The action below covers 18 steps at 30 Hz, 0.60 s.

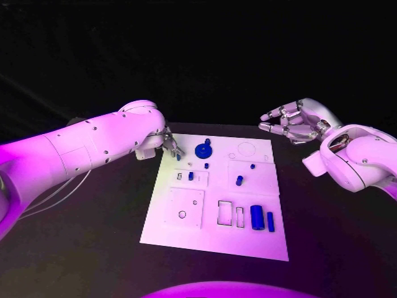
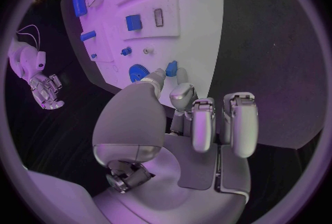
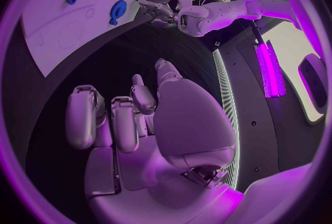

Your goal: Assemble the parts on the task board

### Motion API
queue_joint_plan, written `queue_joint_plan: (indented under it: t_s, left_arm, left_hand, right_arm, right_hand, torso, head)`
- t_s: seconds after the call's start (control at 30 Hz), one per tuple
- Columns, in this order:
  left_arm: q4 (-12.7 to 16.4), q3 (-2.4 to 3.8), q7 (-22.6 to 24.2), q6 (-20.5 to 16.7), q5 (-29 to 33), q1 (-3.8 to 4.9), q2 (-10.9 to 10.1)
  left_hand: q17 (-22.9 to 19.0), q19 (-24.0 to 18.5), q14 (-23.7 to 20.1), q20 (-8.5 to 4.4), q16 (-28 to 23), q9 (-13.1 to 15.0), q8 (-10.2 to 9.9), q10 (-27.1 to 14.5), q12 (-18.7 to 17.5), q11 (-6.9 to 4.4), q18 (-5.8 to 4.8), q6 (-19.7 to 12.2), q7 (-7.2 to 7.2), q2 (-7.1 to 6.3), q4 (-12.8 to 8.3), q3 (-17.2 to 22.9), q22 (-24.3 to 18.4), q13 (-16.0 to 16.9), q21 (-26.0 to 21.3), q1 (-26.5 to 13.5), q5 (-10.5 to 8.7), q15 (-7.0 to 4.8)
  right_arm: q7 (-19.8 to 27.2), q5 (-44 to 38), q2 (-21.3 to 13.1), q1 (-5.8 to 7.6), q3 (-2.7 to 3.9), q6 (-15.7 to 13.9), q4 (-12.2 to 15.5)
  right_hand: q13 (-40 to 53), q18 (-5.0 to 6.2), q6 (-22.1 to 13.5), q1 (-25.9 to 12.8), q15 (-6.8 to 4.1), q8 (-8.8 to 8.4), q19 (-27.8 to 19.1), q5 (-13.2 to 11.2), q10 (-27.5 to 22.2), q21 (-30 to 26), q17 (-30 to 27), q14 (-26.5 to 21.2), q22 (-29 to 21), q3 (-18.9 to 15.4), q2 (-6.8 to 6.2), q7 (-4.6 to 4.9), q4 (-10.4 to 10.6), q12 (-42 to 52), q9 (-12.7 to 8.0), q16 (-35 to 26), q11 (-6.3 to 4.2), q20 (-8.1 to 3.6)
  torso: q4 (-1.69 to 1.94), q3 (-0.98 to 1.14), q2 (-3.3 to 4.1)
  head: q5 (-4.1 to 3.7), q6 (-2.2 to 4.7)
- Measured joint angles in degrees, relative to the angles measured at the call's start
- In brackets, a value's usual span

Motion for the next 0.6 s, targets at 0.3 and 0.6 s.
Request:
queue_joint_plan:
  t_s: [0.3,0.6]
  left_arm:
    - [-0.5,-0.04,0.0,0.2,0.4,-0.11,0.2]
    - [-0.6,-0.05,0.1,0.3,0.8,-0.12,0.3]
  left_hand:
    - [0.0,0.0,0.0,0.00,0.0,-0.6,-0.2,-0.2,0.0,0.21,0.00,0.2,0.20,0.78,-0.1,0.7,0.0,-0.3,0.0,1.2,0.00,0.00]
    - [0.0,-0.2,0.2,0.21,0.0,-2.3,-2.2,-1.1,-1.2,0.33,0.00,0.0,0.41,2.26,-0.4,4.0,0.0,-1.5,0.0,5.4,0.00,0.20]
  right_arm:
    - [0.0,0.0,0.0,-0.01,0.00,0.0,0.0]
    - [0.0,0.0,0.0,-0.02,0.00,0.0,0.0]
  right_hand:
    - [0.0,0.00,0.0,0.0,0.00,0.00,0.0,0.0,0.0,0.0,0.0,0.0,0.0,0.0,0.00,0.00,0.0,0.0,0.0,0.0,0.00,0.00]
    - [0.0,0.00,0.0,0.0,0.00,0.00,0.0,0.0,0.0,0.0,0.0,0.0,0.0,0.0,0.00,0.00,0.0,0.0,0.0,0.0,0.00,0.00]
  torso:
    - [-0.02,0.01,0.01]
    - [-0.02,0.02,0.01]
  head:
    - [0.04,-0.06]
    - [-0.01,-0.09]
